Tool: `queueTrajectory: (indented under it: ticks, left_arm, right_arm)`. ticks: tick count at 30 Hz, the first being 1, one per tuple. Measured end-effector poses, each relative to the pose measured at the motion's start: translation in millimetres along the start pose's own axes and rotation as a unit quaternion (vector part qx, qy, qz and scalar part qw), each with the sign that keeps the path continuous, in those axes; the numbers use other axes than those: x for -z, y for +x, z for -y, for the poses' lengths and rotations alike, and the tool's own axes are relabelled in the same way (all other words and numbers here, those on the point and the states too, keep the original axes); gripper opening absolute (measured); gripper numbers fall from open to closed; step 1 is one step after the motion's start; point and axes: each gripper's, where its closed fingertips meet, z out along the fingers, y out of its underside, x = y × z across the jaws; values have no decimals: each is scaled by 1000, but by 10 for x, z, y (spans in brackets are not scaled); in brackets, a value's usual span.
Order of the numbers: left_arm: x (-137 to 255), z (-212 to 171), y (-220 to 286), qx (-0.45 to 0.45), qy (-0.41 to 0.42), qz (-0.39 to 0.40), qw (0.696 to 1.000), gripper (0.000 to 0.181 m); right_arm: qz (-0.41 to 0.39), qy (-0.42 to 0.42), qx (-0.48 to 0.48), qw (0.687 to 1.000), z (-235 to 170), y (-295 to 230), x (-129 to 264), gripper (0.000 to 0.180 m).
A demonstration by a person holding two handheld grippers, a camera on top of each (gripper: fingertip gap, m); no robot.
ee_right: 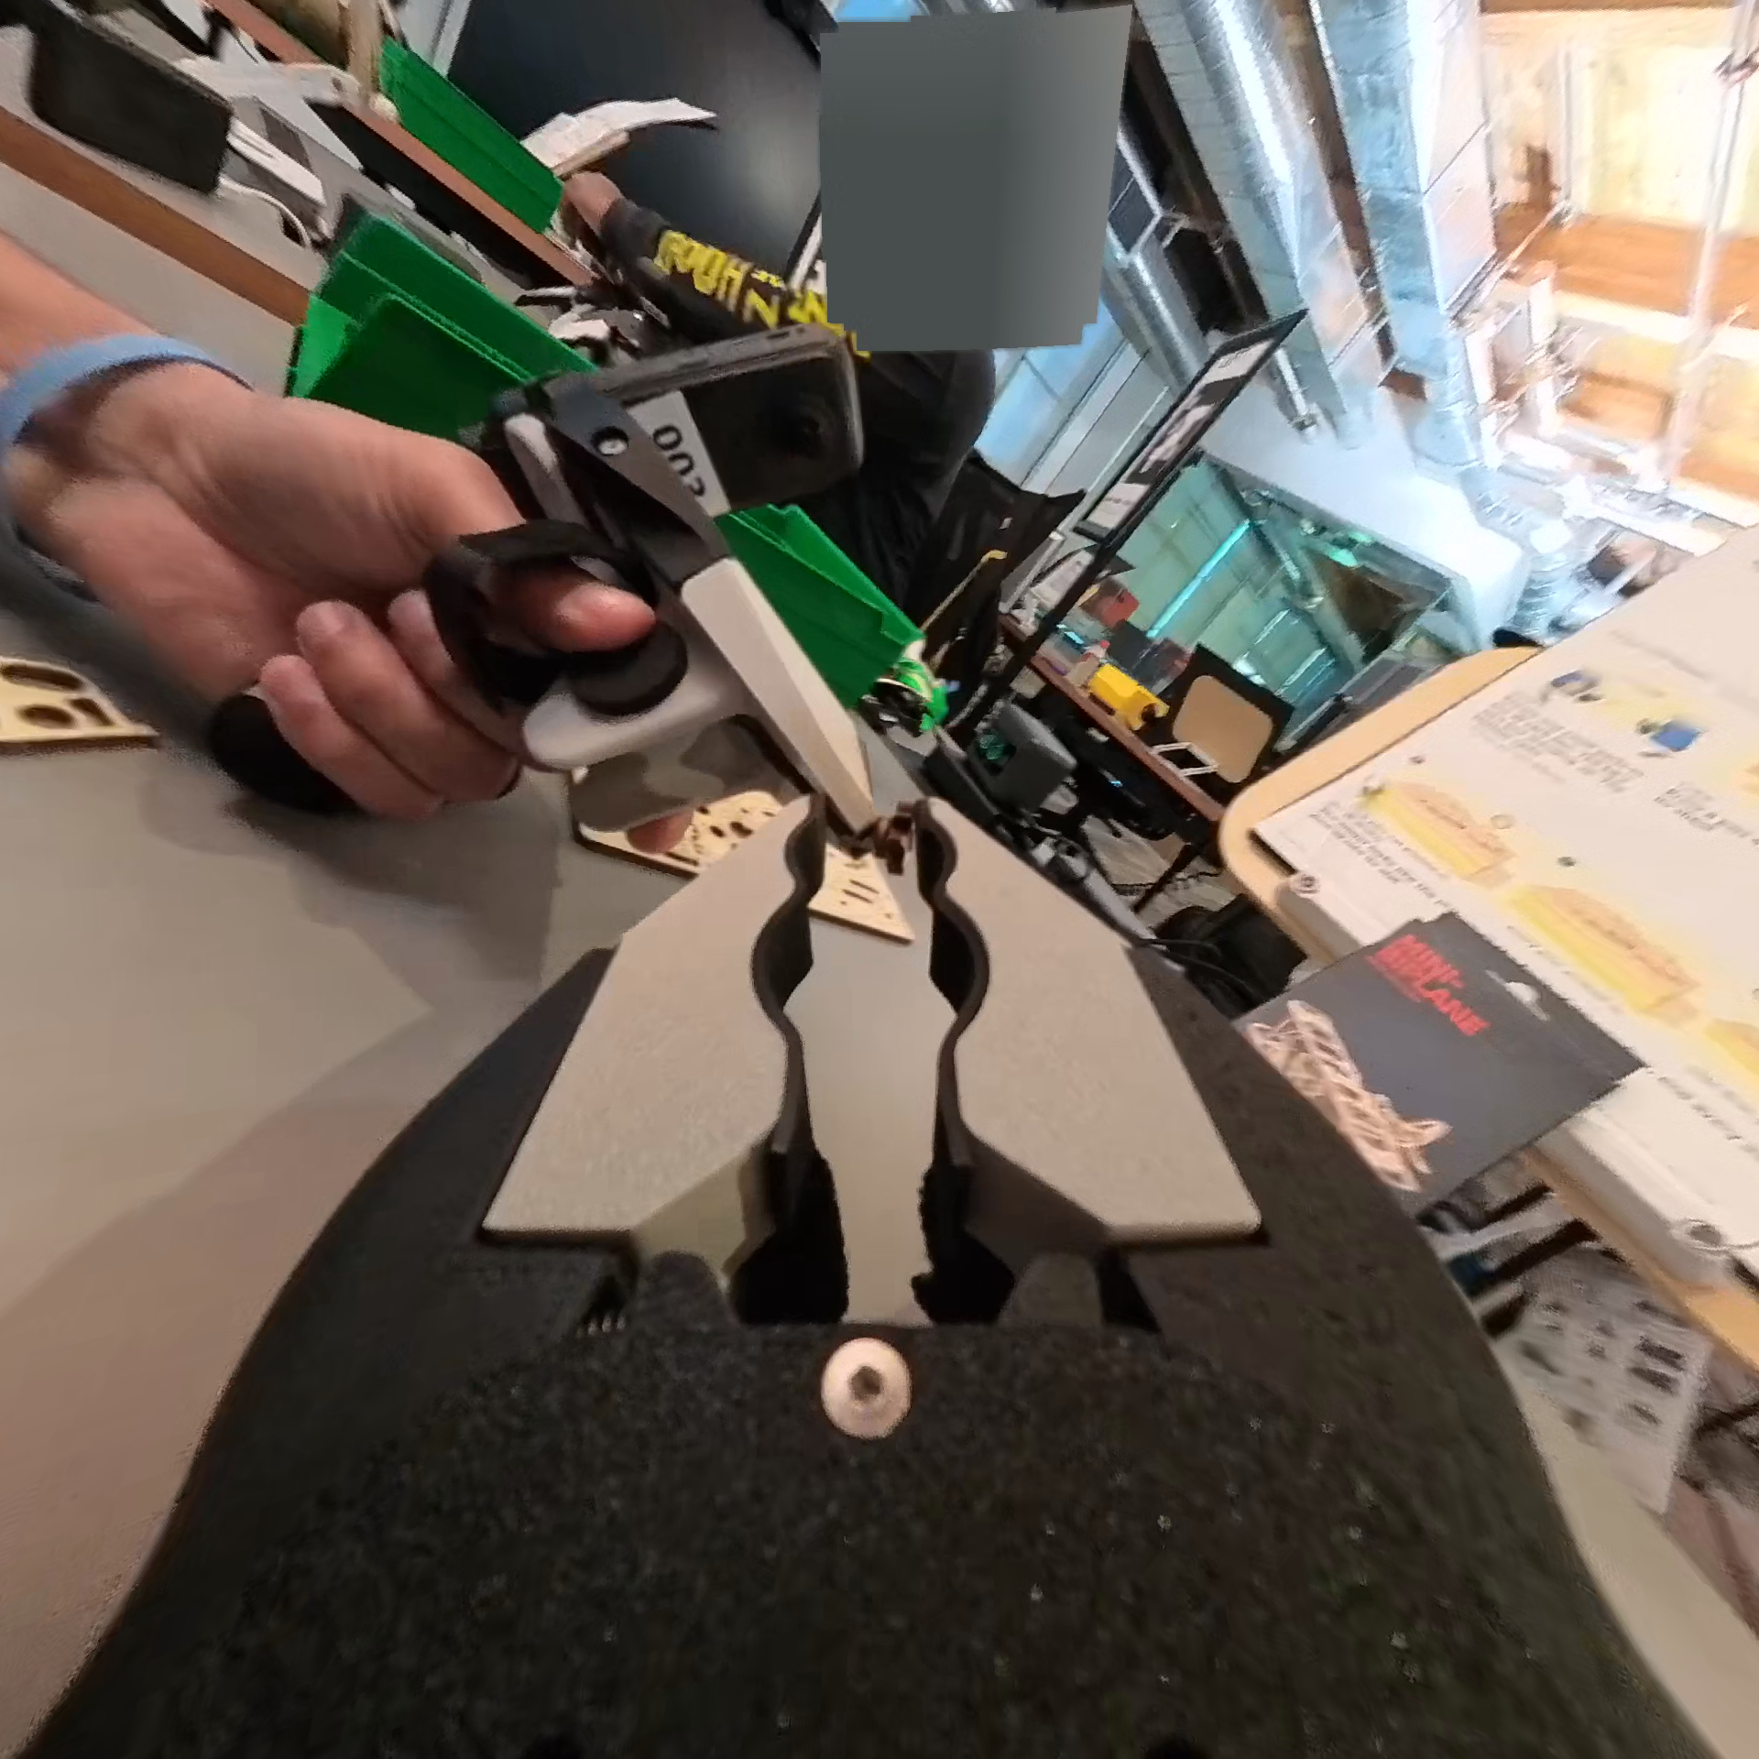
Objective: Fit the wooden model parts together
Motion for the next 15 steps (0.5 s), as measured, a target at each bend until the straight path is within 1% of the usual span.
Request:
queueTrajectory:
  ticks: [2,6,7,10,12,15]
  left_arm:
    - [-3,39,4,19,20,-3,1000,0]
    - [26,134,-18,75,68,-8,995,1]
    - [22,132,-21,85,72,-8,994,1]
    - [5,114,-3,96,74,-10,993,0]
    - [-2,107,6,109,78,-14,991,0]
    - [10,127,-16,120,95,-6,988,0]
  right_arm:
    - [-25,-10,31,999,5,38,16,15]
    - [-43,-38,41,998,-71,82,-5,16]
    - [-40,-36,39,998,-70,75,-12,20]
    - [-37,-26,40,998,-49,64,-24,22]
    - [-46,-29,47,997,-43,82,-25,16]
    - [-57,-37,61,996,-34,102,-31,15]
